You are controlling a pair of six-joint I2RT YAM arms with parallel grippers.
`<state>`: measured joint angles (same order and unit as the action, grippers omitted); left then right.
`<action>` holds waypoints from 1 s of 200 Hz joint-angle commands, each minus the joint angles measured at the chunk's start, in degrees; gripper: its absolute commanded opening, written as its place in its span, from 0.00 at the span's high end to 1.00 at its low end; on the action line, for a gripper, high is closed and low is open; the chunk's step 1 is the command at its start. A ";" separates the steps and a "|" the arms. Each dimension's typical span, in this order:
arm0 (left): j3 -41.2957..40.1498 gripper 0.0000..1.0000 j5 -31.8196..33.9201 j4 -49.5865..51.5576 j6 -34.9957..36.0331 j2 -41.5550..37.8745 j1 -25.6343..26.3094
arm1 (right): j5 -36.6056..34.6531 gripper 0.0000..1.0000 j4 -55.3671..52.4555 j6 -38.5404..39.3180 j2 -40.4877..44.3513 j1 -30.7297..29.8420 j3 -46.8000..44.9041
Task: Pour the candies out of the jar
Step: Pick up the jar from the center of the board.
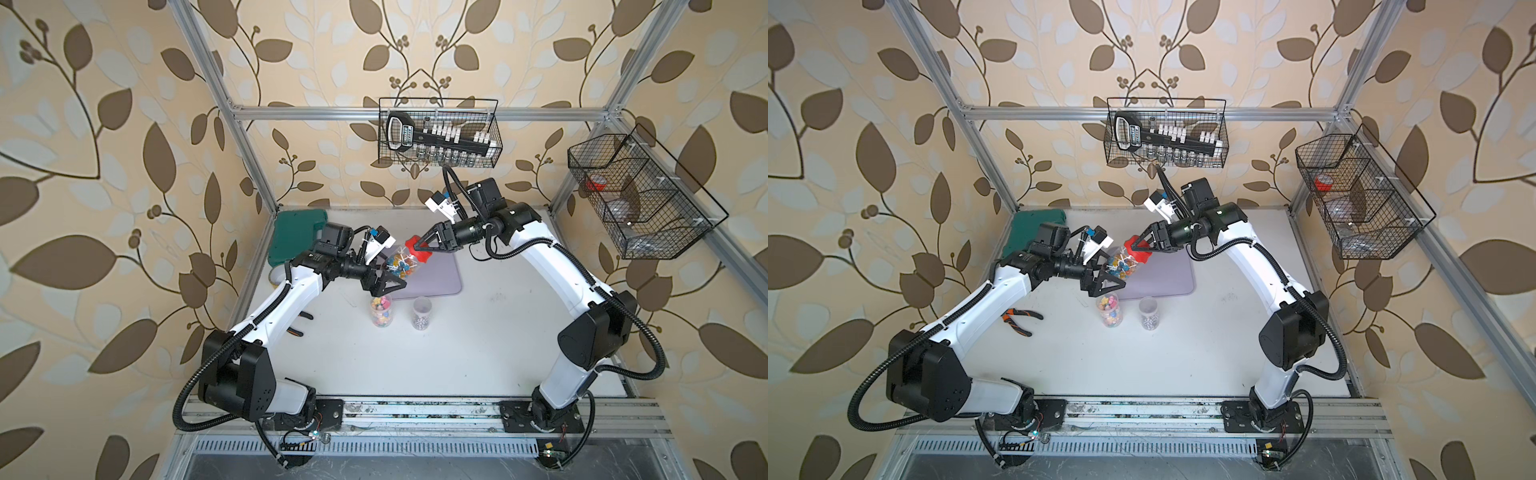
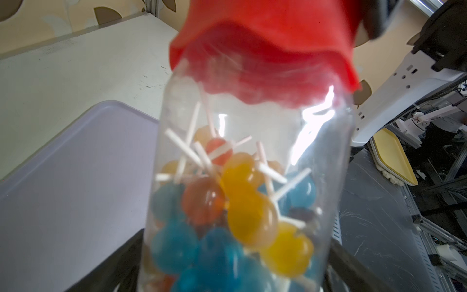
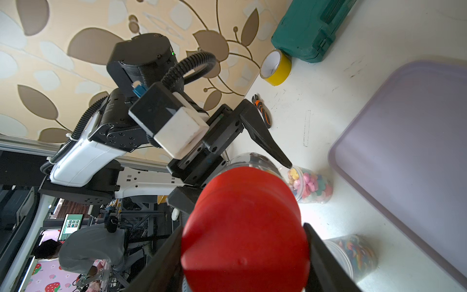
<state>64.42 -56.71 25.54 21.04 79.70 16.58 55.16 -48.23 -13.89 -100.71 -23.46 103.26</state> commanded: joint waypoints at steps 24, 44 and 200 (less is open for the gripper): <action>1.86 0.05 -2.00 0.50 1.67 -0.18 0.60 | 3.28 0.64 0.50 0.62 -0.85 0.18 2.71; 1.93 0.07 -2.09 0.47 1.68 -0.50 0.56 | 3.20 0.64 0.46 0.82 -0.92 0.21 2.25; 2.21 0.38 -1.48 1.18 2.42 -1.14 0.56 | 2.94 0.59 -0.63 1.50 -0.46 0.21 1.52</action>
<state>64.42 -56.80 26.24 22.41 79.70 16.58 55.90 -48.82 -13.63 -101.34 -23.44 103.42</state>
